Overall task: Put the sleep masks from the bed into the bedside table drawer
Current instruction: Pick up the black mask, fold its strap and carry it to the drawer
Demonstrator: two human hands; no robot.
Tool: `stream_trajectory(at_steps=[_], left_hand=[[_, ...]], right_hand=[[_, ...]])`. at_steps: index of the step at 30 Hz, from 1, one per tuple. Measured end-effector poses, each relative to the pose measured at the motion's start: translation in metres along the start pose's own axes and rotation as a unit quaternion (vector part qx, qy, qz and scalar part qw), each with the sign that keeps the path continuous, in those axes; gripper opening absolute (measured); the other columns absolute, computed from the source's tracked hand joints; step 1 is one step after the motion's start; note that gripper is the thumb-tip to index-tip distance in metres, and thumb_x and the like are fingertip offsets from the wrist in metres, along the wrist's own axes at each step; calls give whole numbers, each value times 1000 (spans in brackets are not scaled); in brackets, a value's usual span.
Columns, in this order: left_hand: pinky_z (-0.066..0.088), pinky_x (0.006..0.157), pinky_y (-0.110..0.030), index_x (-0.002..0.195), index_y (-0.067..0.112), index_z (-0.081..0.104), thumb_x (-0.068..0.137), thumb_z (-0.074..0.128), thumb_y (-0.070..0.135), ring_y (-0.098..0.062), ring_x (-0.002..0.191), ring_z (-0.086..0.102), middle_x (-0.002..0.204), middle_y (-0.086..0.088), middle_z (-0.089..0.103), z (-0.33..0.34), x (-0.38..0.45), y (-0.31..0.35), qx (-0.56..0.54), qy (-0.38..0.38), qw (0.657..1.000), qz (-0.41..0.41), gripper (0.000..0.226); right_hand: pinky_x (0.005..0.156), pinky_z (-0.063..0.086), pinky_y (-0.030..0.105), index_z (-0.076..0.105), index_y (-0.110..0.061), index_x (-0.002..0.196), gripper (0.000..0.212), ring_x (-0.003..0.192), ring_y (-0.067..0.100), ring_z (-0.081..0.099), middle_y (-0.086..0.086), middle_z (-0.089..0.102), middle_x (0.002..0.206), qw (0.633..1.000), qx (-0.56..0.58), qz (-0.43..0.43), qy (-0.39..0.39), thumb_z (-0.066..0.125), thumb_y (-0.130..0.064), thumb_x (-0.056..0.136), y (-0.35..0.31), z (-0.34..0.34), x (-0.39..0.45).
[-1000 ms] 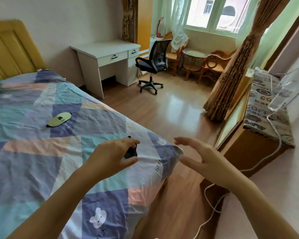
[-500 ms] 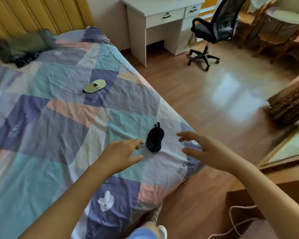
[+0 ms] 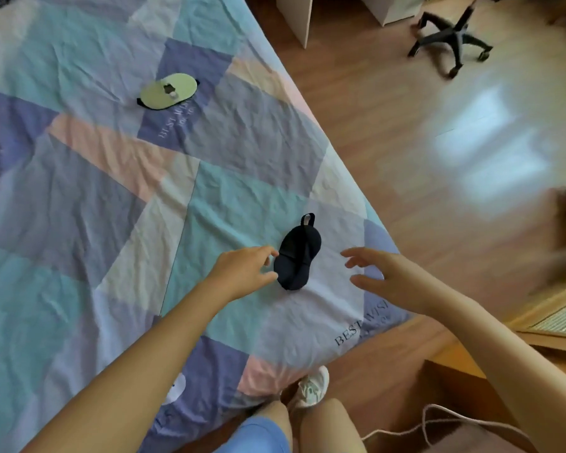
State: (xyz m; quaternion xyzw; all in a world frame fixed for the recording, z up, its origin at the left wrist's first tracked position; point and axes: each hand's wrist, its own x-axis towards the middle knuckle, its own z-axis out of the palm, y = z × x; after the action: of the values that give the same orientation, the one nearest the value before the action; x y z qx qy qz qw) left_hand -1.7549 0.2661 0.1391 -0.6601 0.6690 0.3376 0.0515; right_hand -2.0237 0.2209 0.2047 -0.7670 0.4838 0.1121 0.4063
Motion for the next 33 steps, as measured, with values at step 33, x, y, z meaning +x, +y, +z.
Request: stream_trajectory(at_steps=[33], left_hand=[[49, 65, -34, 97, 22, 68, 86, 57, 13, -25, 76, 61, 75, 0, 66, 49, 110, 10, -235, 184, 943, -150, 18]], right_hand=[[59, 44, 26, 62, -19, 112, 22, 72, 18, 58, 1, 64, 96, 965, 214, 104, 113, 50, -17, 93, 58, 39, 153]])
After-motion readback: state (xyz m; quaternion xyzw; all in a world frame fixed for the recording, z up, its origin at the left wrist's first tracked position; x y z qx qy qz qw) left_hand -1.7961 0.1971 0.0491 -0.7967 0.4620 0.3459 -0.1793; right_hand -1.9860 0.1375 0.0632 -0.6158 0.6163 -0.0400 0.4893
